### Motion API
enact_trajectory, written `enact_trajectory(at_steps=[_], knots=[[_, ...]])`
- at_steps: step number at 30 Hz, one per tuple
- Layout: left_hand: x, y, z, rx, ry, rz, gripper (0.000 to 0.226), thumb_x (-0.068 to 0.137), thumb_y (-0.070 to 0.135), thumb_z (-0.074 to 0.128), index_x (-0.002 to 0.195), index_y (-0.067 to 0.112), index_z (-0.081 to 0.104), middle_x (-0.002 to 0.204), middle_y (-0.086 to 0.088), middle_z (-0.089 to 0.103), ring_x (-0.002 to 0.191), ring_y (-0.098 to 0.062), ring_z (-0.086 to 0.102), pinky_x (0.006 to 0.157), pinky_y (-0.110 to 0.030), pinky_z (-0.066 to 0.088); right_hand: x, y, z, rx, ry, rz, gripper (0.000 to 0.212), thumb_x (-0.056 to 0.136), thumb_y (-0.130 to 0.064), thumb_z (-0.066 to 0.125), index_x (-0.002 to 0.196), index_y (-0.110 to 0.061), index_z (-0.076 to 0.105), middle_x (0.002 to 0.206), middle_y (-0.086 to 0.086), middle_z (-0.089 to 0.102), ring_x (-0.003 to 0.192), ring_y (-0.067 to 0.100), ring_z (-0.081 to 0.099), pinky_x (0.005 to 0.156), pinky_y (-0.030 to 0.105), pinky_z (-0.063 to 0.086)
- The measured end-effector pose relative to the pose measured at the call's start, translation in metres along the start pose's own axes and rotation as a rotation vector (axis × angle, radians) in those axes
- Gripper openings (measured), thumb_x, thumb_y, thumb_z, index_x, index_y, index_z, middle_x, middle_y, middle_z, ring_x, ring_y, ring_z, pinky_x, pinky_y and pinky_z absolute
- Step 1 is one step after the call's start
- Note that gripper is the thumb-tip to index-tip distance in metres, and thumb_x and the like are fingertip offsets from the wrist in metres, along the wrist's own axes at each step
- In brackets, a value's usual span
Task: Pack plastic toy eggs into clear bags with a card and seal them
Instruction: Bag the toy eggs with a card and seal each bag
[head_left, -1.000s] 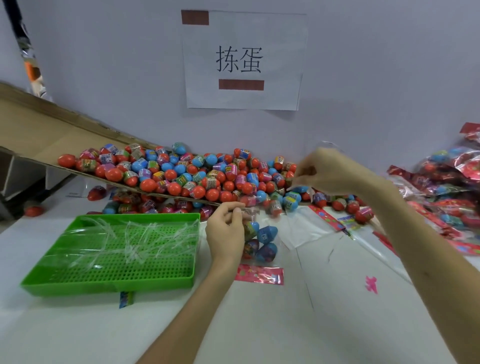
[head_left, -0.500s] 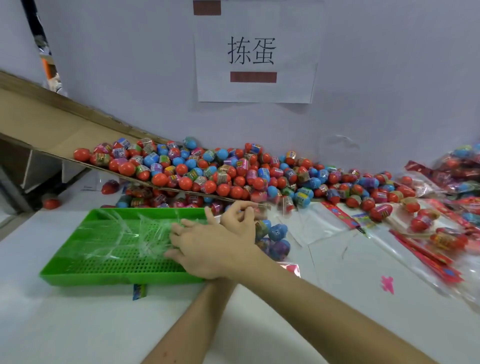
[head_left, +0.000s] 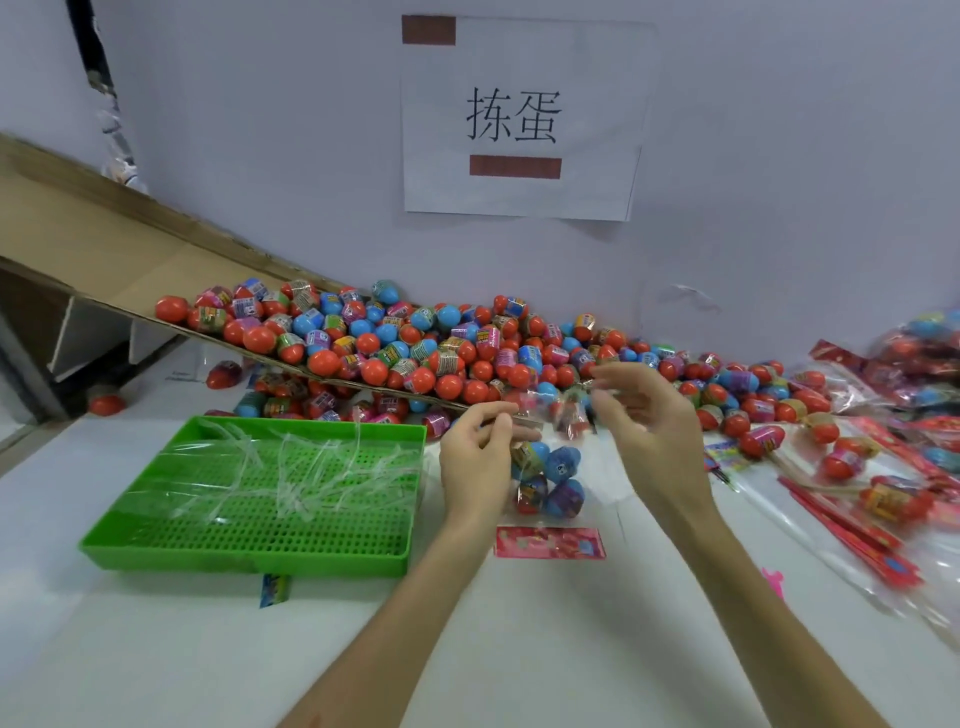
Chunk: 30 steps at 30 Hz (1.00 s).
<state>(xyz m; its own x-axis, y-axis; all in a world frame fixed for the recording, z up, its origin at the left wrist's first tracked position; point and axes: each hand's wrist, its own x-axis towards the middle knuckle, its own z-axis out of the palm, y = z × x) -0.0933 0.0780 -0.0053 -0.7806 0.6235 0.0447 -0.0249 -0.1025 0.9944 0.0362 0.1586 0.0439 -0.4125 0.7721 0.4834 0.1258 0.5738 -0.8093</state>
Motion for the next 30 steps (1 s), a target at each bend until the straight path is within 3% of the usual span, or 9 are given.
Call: enact_trajectory(at_steps=[2, 5, 9, 12, 15, 18, 21, 25, 30], knots=[[0.001, 0.000, 0.001, -0.042, -0.022, 0.000, 0.016, 0.107, 0.017, 0.054, 0.110, 0.020, 0.069, 0.082, 0.003, 0.079, 0.081, -0.009, 0.075, 0.078, -0.036, 0.060, -0.003, 0.016, -0.008, 0.099, 0.010, 0.214, 0.016, 0.093, -0.025, 0.072, 0.108, -0.026, 0.067, 0.107, -0.006, 0.070, 0.096, 0.008, 0.067, 0.079, 0.028, 0.057], [0.002, 0.001, 0.002, -0.085, -0.038, -0.034, 0.015, 0.106, 0.018, 0.056, 0.109, 0.016, 0.071, 0.085, 0.001, 0.080, 0.081, -0.010, 0.075, 0.073, -0.028, 0.060, -0.004, 0.027, -0.007, 0.237, -0.154, 0.406, 0.016, 0.092, -0.033, 0.072, 0.107, -0.030, 0.069, 0.106, -0.006, 0.074, 0.097, 0.013, 0.070, 0.076, 0.027, 0.054], [-0.002, 0.004, 0.002, -0.156, -0.060, -0.078, 0.018, 0.107, 0.021, 0.056, 0.101, 0.014, 0.071, 0.091, -0.001, 0.080, 0.086, -0.012, 0.076, 0.064, -0.021, 0.057, -0.003, 0.032, 0.003, 0.261, -0.162, 0.465, 0.006, 0.092, -0.017, 0.074, 0.098, -0.019, 0.076, 0.106, -0.004, 0.076, 0.099, 0.016, 0.071, 0.080, 0.031, 0.059], [-0.002, 0.005, 0.003, -0.210, -0.074, -0.081, 0.018, 0.107, 0.024, 0.055, 0.100, 0.015, 0.069, 0.096, -0.005, 0.080, 0.091, -0.018, 0.076, 0.070, -0.028, 0.059, -0.004, 0.035, 0.002, 0.356, -0.128, 0.499, 0.006, 0.093, -0.010, 0.072, 0.092, -0.014, 0.076, 0.092, -0.003, 0.078, 0.089, 0.017, 0.074, 0.071, 0.028, 0.061], [-0.004, 0.006, 0.005, -0.277, -0.096, -0.115, 0.019, 0.106, 0.030, 0.055, 0.099, 0.018, 0.069, 0.098, -0.003, 0.080, 0.086, -0.016, 0.074, 0.064, -0.025, 0.057, -0.004, 0.034, -0.001, 0.436, -0.116, 0.497, 0.010, 0.095, -0.009, 0.069, 0.094, -0.015, 0.077, 0.091, -0.004, 0.078, 0.082, 0.012, 0.075, 0.063, 0.021, 0.057], [-0.005, 0.010, 0.006, -0.342, -0.248, -0.155, 0.037, 0.105, 0.048, 0.050, 0.117, 0.018, 0.067, 0.115, -0.002, 0.078, 0.104, -0.017, 0.074, 0.084, -0.033, 0.057, -0.003, 0.033, -0.001, 0.477, -0.048, 0.515, 0.014, 0.096, -0.011, 0.067, 0.098, -0.020, 0.077, 0.091, -0.006, 0.078, 0.083, 0.008, 0.074, 0.063, 0.019, 0.057], [-0.008, 0.013, 0.008, -0.329, -0.373, -0.205, 0.052, 0.094, 0.057, 0.062, 0.133, 0.022, 0.065, 0.127, -0.001, 0.073, 0.119, -0.022, 0.068, 0.096, -0.042, 0.052, -0.003, 0.033, -0.004, 0.526, -0.026, 0.496, 0.014, 0.096, -0.011, 0.067, 0.100, -0.019, 0.078, 0.095, -0.003, 0.078, 0.083, 0.008, 0.074, 0.062, 0.020, 0.057], [-0.013, 0.010, 0.010, -0.298, -0.412, -0.224, 0.034, 0.097, 0.035, 0.068, 0.131, 0.029, 0.066, 0.128, -0.004, 0.072, 0.116, -0.026, 0.069, 0.078, -0.035, 0.057, -0.003, 0.033, -0.004, 0.554, -0.046, 0.476, 0.015, 0.097, -0.013, 0.066, 0.099, -0.020, 0.079, 0.099, -0.001, 0.078, 0.086, 0.009, 0.074, 0.065, 0.021, 0.057], [-0.010, 0.013, 0.006, -0.465, -0.448, -0.227, 0.020, 0.099, 0.022, 0.060, 0.106, 0.030, 0.077, 0.128, -0.002, 0.073, 0.114, -0.026, 0.071, 0.077, -0.034, 0.061, -0.005, 0.032, -0.003, 0.614, -0.051, 0.505, 0.021, 0.100, -0.013, 0.058, 0.100, -0.020, 0.079, 0.102, 0.001, 0.076, 0.095, 0.011, 0.070, 0.072, 0.023, 0.055]])
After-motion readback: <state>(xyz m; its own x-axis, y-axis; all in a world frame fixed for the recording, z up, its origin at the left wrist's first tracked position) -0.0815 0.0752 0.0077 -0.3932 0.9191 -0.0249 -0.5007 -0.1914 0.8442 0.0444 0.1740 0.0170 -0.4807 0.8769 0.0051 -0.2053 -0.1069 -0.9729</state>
